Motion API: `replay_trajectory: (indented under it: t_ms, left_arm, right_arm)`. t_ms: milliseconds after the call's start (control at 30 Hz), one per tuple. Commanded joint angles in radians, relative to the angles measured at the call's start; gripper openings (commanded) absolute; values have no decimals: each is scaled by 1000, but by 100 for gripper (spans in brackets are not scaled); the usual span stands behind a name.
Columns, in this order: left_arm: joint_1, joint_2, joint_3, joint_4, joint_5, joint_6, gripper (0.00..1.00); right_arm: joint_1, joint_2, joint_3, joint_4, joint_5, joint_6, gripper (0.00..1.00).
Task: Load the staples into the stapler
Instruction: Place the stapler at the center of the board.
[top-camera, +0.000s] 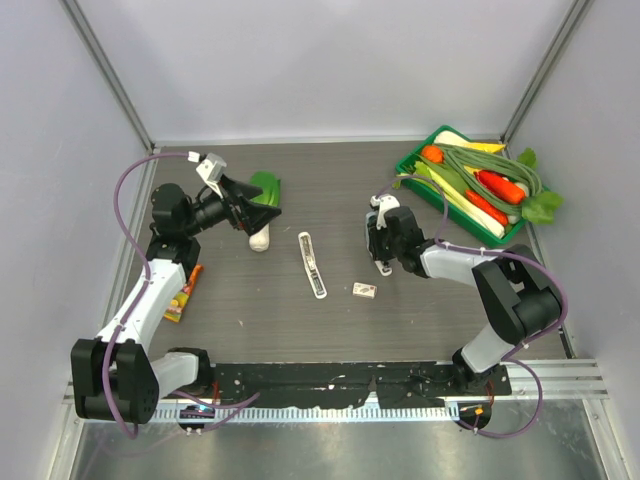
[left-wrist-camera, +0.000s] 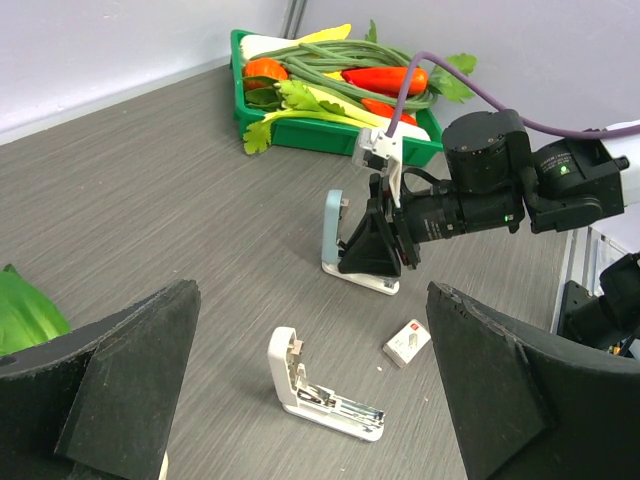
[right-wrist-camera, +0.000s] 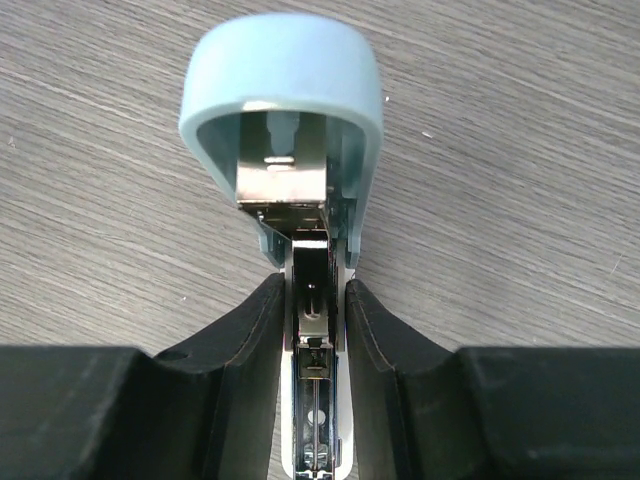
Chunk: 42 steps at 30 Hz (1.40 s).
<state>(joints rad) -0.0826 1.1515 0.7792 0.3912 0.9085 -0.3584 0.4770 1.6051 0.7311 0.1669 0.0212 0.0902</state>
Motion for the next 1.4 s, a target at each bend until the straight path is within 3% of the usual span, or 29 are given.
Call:
replay_trajectory:
  t_ms: [0, 267, 733, 933, 1067, 1233, 1367]
  left_arm:
    - [11, -16, -3, 31, 3, 12, 100]
    - [11, -19, -5, 31, 3, 10, 100]
    - [15, -24, -3, 26, 4, 10, 100]
    - [17, -32, 0, -5, 7, 30, 100]
    - [17, -36, 6, -29, 7, 42, 100]
    - [17, -49, 83, -211, -14, 134, 100]
    - [18, -62, 159, -417, -20, 202, 100]
  right_arm:
    - [12, -36, 19, -3, 5, 9, 36]
    - [14, -48, 16, -7, 8, 5, 37]
    - [14, -105, 37, -52, 6, -33, 55]
    - [14, -215, 44, -161, -42, -131, 59]
    - [14, -287, 51, -350, -70, -216, 59]
    - [14, -391, 70, -486, -134, -386, 59]
    - [14, -482, 91, -622, -298, -522, 59]
